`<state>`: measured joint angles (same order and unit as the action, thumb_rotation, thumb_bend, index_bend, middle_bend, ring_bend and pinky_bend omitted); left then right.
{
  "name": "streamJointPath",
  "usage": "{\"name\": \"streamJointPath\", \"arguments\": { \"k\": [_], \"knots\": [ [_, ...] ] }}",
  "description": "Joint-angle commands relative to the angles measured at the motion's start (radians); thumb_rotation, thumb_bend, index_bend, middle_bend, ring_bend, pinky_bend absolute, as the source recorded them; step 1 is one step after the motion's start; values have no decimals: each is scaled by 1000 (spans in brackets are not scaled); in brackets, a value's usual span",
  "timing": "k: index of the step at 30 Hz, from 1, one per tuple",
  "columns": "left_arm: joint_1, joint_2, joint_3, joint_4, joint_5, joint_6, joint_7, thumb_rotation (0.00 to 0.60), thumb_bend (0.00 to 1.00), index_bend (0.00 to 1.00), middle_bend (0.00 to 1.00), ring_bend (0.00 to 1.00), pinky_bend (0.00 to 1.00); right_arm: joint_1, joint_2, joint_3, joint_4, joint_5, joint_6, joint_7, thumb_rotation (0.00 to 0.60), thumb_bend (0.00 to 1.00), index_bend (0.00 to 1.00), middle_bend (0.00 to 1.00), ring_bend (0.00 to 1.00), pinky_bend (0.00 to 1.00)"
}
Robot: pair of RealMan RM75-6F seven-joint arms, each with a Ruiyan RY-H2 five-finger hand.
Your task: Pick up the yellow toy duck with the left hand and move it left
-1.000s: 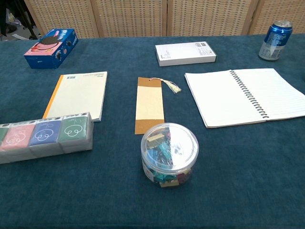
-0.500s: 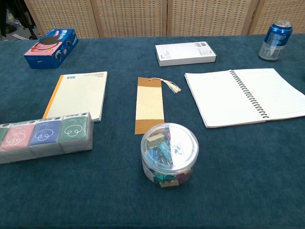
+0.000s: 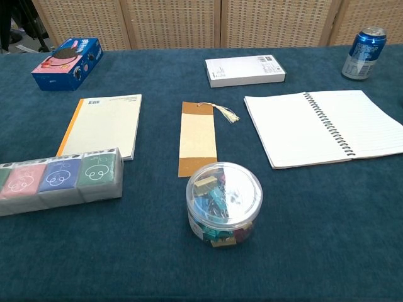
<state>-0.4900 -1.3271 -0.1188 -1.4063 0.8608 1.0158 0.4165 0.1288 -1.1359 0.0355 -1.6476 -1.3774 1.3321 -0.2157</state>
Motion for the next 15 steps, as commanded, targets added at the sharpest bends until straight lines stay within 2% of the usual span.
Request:
{"name": "streamJointPath", "arguments": {
  "k": [1, 5, 6, 9, 13, 15],
  "knots": [
    [0, 3, -8, -5, 0, 4, -11, 600, 130, 383, 0, 0, 0, 0, 0, 0, 1, 0, 1, 2, 600, 0, 173, 0, 0, 91],
    [7, 26, -39, -37, 17, 31, -62, 600, 130, 340, 0, 0, 0, -1, 1, 0, 1, -2, 1, 4, 600, 0, 172, 0, 0, 91],
    [20, 48, -64, -76, 42, 71, -111, 600, 130, 319, 0, 0, 0, 0, 1, 0, 1, -3, 1, 4, 600, 0, 173, 0, 0, 91],
    [65, 86, -78, -148, 115, 144, -212, 600, 130, 231, 0, 0, 0, 1, 0, 0, 0, -5, 0, 2, 600, 0, 173, 0, 0, 91],
    [130, 99, -54, -189, 216, 227, -318, 600, 120, 27, 0, 0, 0, 1, -4, 0, 2, -12, 5, 2, 600, 0, 173, 0, 0, 91],
    [157, 93, -35, -189, 260, 259, -355, 600, 112, 0, 0, 0, 0, 0, -5, 1, 3, -16, 9, 6, 600, 0, 172, 0, 0, 91]
  ]
}}
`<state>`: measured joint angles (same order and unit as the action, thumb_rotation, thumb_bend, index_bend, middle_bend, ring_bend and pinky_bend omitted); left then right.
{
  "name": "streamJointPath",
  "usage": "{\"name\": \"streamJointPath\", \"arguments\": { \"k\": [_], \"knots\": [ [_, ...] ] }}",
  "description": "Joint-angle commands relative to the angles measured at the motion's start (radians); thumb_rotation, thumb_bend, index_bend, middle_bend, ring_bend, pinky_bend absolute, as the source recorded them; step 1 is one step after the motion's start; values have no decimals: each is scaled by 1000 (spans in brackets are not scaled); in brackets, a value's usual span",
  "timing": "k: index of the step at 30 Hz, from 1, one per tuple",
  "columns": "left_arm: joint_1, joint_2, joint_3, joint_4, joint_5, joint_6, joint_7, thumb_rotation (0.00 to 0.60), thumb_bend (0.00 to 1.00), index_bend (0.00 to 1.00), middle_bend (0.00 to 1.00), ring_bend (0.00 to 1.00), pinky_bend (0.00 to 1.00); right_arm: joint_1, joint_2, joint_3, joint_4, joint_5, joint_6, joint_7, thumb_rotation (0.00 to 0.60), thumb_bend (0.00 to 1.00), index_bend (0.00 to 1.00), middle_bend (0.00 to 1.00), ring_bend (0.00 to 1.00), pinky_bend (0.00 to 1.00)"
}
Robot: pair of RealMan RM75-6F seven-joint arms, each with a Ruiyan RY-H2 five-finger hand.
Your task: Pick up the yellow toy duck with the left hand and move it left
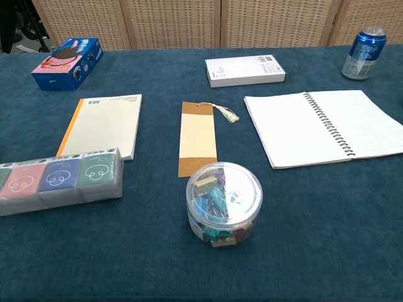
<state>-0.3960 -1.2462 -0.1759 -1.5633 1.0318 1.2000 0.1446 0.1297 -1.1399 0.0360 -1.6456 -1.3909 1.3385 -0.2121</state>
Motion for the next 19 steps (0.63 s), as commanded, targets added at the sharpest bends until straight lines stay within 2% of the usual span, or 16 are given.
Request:
{"name": "streamJointPath", "arguments": {
  "k": [1, 10, 15, 19],
  "knots": [
    [75, 8, 32, -28, 108, 90, -95, 600, 110, 0, 0, 0, 0, -1, -2, 1, 2, -4, 5, 4, 600, 0, 172, 0, 0, 91],
    [180, -24, 133, -16, 270, 255, -29, 600, 111, 0, 0, 0, 0, -11, 1, 6, 9, -21, 36, 28, 600, 0, 173, 0, 0, 91],
    [214, -59, 152, 43, 319, 308, 0, 600, 113, 0, 0, 0, 0, -15, -1, 3, 13, -28, 42, 27, 600, 0, 172, 0, 0, 91],
    [227, -57, 144, 47, 314, 308, -11, 600, 115, 0, 0, 0, 0, -14, -4, -1, 11, -36, 41, 19, 600, 0, 173, 0, 0, 91]
  ]
}}
